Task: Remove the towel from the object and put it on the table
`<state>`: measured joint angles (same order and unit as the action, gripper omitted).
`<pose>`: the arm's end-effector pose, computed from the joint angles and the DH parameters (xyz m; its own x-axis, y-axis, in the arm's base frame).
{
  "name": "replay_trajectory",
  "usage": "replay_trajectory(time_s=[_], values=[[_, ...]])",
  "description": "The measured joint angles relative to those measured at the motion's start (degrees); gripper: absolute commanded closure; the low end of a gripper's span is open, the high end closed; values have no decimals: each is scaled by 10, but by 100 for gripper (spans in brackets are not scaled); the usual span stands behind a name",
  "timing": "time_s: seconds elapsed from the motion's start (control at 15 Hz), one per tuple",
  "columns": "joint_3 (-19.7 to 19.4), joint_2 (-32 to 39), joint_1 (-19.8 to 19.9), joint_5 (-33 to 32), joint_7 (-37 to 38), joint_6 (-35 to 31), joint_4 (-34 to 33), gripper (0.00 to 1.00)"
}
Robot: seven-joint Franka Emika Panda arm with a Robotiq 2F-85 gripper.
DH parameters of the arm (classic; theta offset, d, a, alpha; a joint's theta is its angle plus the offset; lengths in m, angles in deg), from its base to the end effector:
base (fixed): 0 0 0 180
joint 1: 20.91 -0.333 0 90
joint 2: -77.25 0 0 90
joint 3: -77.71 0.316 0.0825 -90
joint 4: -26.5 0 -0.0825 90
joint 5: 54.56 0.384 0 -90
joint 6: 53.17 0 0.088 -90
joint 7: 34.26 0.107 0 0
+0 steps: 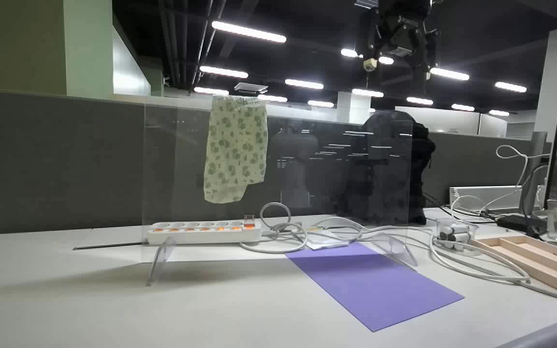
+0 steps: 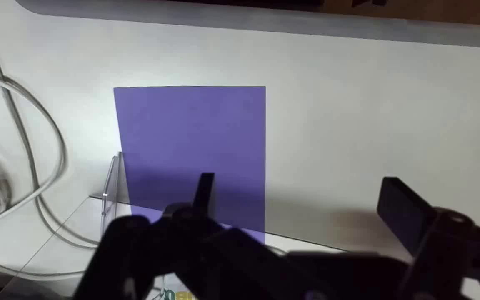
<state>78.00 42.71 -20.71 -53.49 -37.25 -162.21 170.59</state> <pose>0.3653 0.0020 0.4815 0.9989 0.0467 -0.0082 0.0466 -0.9988 -0.0152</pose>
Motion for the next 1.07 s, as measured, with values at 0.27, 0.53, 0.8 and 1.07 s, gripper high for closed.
replay_trajectory(time_s=[0.27, 0.53, 0.8, 1.07], values=[[0, 0, 0, 0, 0, 0, 0, 0], [0, 0, 0, 0, 0, 0, 0, 0], [0, 1, 0, -1, 0, -4, 0, 0], [13, 14, 7, -1, 39, -113, 1, 0]])
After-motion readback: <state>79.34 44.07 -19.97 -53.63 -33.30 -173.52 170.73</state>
